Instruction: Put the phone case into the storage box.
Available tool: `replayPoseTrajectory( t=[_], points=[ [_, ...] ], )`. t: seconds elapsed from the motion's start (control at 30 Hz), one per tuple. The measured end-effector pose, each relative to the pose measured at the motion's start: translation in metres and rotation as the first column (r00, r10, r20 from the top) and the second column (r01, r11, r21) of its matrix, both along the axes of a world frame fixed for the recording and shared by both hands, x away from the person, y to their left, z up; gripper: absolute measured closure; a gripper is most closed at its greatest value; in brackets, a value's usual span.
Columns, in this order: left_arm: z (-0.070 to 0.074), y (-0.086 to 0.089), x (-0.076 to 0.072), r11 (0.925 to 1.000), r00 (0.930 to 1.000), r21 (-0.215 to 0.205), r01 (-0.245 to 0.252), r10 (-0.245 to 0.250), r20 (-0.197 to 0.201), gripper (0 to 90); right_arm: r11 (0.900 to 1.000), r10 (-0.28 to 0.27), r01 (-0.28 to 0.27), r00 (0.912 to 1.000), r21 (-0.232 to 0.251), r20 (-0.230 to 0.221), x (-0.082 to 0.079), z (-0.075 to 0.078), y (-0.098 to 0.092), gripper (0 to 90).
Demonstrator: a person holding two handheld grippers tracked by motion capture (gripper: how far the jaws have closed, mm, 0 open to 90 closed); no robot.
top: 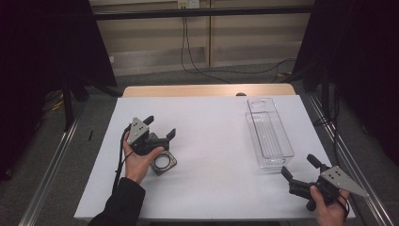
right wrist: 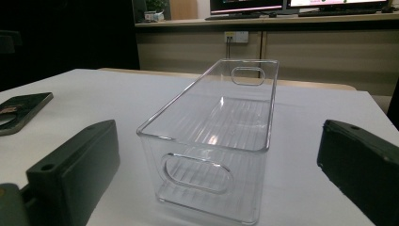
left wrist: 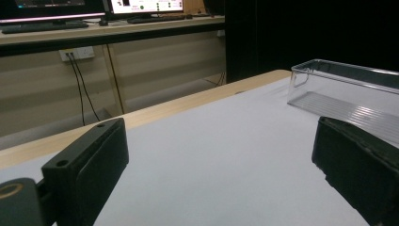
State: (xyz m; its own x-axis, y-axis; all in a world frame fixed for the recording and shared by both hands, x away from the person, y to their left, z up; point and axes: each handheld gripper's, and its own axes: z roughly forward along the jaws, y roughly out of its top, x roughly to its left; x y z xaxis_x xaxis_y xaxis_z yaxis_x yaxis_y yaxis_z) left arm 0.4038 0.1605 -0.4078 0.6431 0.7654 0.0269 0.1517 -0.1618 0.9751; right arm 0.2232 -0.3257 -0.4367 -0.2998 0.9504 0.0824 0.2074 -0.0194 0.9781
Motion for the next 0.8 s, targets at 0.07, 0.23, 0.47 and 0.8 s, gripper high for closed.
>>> replayPoseTrajectory(
  t=[0.07, 0.23, 0.47, 0.8],
  points=[
    [0.001, -0.001, 0.002, 1.0, 1.0, -0.004, -0.004, 0.004, 0.007, 4.9, 1.0, -0.002, 0.002, 1.0, 0.0, 0.0, 0.0, 0.0, 0.0, 0.0],
    [0.006, -0.002, 0.013, 0.9999, 0.9998, -0.011, 0.008, -0.008, -0.015, 10.0, 1.0, -0.007, 0.007, 1.0, 0.001, 0.001, -0.001, 0.0, 0.0, 0.0],
    [0.002, 0.004, 0.018, 0.9987, 0.9991, 0.046, -0.021, 0.022, -0.036, 19.7, 1.0, -0.006, 0.006, 1.0, -0.003, -0.001, -0.001, 0.0, 0.0, 0.0],
    [0.005, 0.005, 0.014, 0.9978, 0.9986, 0.066, 0.007, -0.004, -0.053, 51.1, 1.0, -0.005, 0.005, 1.0, 0.002, 0.002, -0.001, 0.0, 0.0, 0.0]
  ],
)
